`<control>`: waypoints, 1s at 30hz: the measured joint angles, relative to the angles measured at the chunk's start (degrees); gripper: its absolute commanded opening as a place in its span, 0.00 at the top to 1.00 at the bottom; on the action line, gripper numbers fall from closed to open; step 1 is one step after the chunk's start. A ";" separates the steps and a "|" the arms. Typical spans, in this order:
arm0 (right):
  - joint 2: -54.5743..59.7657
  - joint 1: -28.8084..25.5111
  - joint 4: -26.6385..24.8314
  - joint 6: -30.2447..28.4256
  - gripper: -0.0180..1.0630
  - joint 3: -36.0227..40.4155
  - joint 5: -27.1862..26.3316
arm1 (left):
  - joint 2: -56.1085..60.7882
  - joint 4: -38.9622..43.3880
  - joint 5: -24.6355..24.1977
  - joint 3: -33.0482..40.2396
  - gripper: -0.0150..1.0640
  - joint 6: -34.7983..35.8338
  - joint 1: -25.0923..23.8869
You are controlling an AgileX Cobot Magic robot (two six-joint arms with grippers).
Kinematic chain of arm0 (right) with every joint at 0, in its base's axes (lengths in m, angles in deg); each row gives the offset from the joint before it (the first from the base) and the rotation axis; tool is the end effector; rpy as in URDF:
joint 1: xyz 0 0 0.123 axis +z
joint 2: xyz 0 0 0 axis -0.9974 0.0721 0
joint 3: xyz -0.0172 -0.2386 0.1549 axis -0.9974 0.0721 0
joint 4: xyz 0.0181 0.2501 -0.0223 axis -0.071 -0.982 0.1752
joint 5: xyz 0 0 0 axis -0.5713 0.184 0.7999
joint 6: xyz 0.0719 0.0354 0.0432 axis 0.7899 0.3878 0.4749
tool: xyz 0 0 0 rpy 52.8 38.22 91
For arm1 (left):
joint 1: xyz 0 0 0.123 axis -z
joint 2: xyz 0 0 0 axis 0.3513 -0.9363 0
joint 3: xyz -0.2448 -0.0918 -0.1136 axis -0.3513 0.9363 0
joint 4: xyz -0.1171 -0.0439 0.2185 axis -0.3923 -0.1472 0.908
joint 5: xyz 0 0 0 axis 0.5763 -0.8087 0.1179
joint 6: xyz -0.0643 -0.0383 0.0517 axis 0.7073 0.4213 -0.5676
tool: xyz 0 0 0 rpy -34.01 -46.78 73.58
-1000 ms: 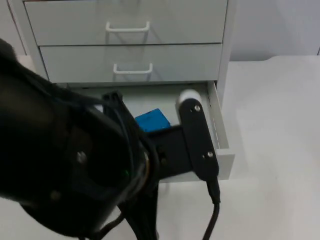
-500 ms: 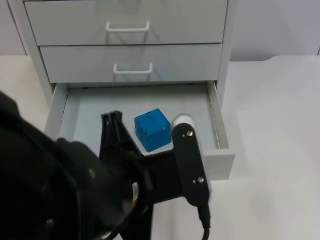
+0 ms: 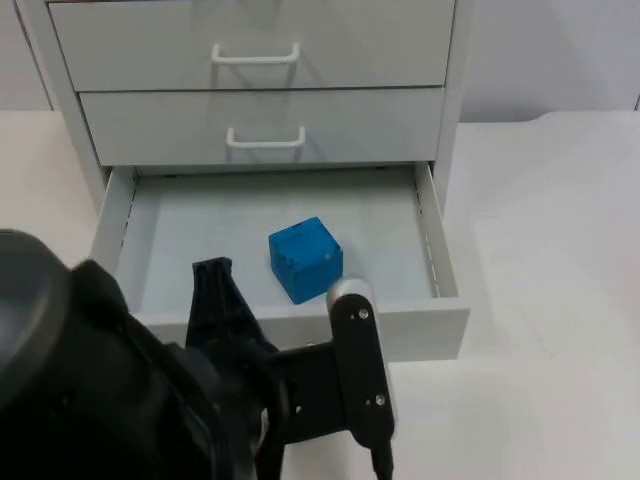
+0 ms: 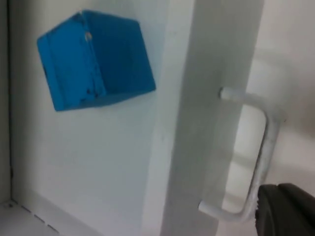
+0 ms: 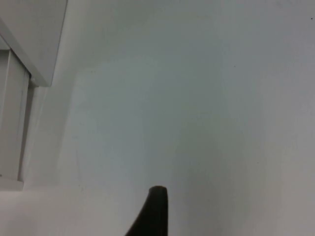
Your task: Open the drawer with the left hand, place the block into the drawer with the right hand, then close the drawer with the left hand.
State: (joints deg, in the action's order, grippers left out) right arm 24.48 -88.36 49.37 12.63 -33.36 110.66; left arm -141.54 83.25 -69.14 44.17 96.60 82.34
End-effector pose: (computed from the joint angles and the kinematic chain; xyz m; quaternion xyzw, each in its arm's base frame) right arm 0.1647 -0.0020 0.3183 -0.0209 0.9147 0.0045 0.4036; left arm 0.1759 -0.2109 0.0799 0.5804 0.7207 0.2267 0.3038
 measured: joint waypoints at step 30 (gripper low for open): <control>0.00 0.00 0.00 0.27 0.24 0.00 -0.44 | -1.75 0.20 -0.22 -3.40 0.99 2.00 -6.13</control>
State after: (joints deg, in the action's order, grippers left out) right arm 24.48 -88.36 49.37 12.90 -33.36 110.23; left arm -143.29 83.45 -69.36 40.77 98.60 76.22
